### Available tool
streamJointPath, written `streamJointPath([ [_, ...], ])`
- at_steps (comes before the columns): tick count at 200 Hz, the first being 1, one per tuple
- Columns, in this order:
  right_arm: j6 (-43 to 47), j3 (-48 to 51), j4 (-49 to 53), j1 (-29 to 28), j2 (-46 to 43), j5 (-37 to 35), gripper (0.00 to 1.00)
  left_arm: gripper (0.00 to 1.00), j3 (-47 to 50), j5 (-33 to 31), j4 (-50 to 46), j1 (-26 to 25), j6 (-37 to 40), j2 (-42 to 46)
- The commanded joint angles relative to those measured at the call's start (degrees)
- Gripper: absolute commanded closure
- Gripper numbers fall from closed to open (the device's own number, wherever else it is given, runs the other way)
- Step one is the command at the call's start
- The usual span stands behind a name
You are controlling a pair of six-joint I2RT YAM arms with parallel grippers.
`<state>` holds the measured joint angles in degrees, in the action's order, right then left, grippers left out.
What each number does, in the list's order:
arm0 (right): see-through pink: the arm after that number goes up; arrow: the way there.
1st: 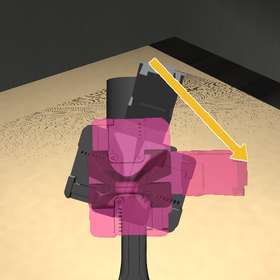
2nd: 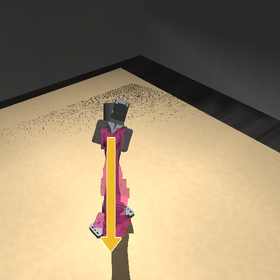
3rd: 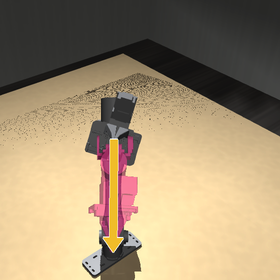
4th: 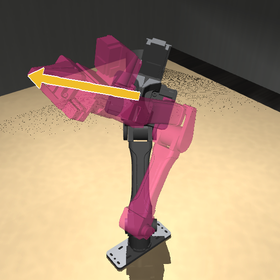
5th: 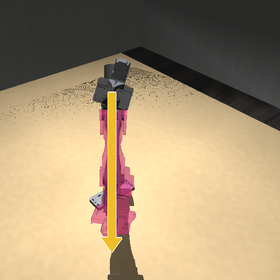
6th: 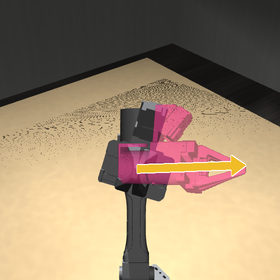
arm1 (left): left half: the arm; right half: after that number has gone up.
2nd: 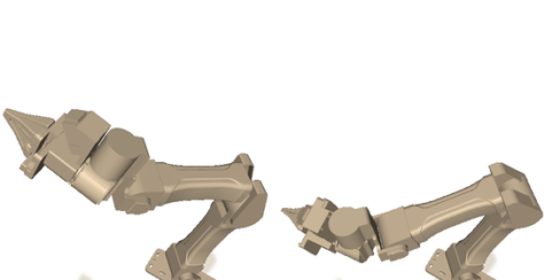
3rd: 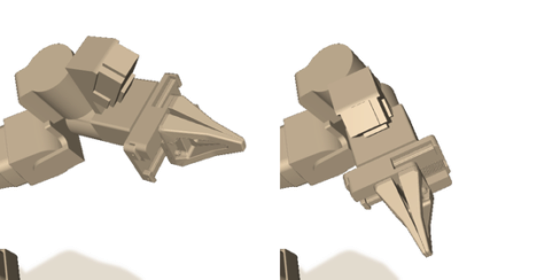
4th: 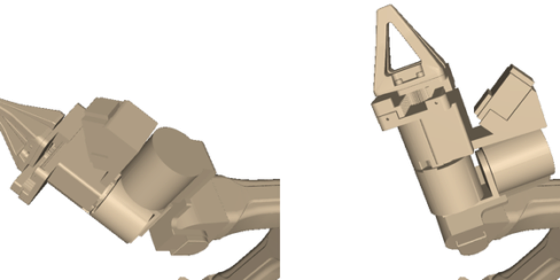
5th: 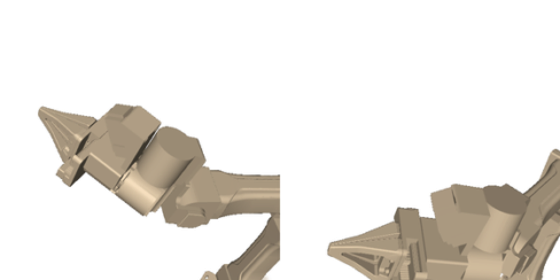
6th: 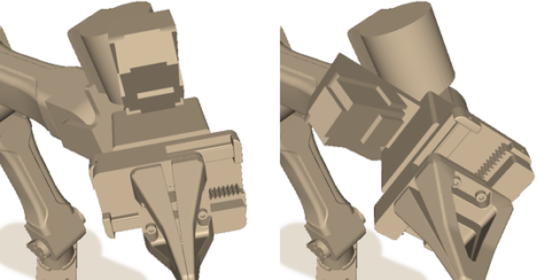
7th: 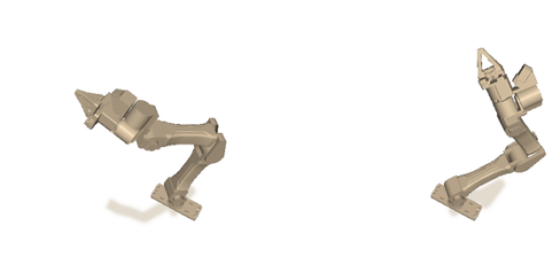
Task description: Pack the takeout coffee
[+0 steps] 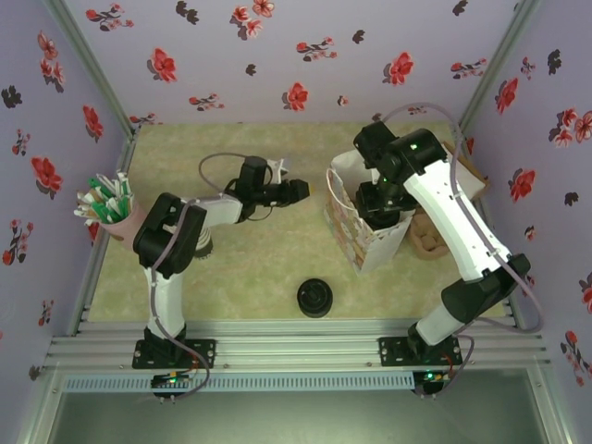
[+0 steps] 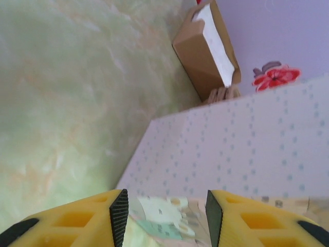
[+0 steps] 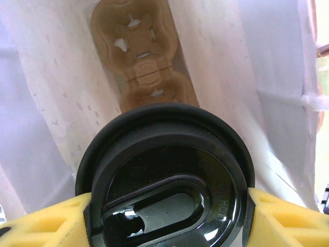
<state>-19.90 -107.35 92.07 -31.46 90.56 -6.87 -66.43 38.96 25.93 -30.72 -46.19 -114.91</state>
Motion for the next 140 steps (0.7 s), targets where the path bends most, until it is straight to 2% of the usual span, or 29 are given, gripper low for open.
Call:
streamJointPath([
  [1,0.6,1.0,-0.1,-1.0,-0.3,2.8,0.35,0.53,3.1,-1.0,4.8,-2.9,-1.2,2.9],
  [18,0.5,2.4,-1.1,-1.2,-0.7,2.7,0.35,0.53,3.6,-1.6,4.8,-4.1,-1.1,3.1],
  [55,0.3,4.2,-0.5,0.3,0.2,-2.7,0.35,0.54,0.1,-1.9,3.0,-5.1,-0.8,0.9],
  [140,2.7,8.3,-5.4,3.9,2.5,0.0,0.35,0.54,-1.8,-2.4,-0.7,-5.2,1.0,1.1],
])
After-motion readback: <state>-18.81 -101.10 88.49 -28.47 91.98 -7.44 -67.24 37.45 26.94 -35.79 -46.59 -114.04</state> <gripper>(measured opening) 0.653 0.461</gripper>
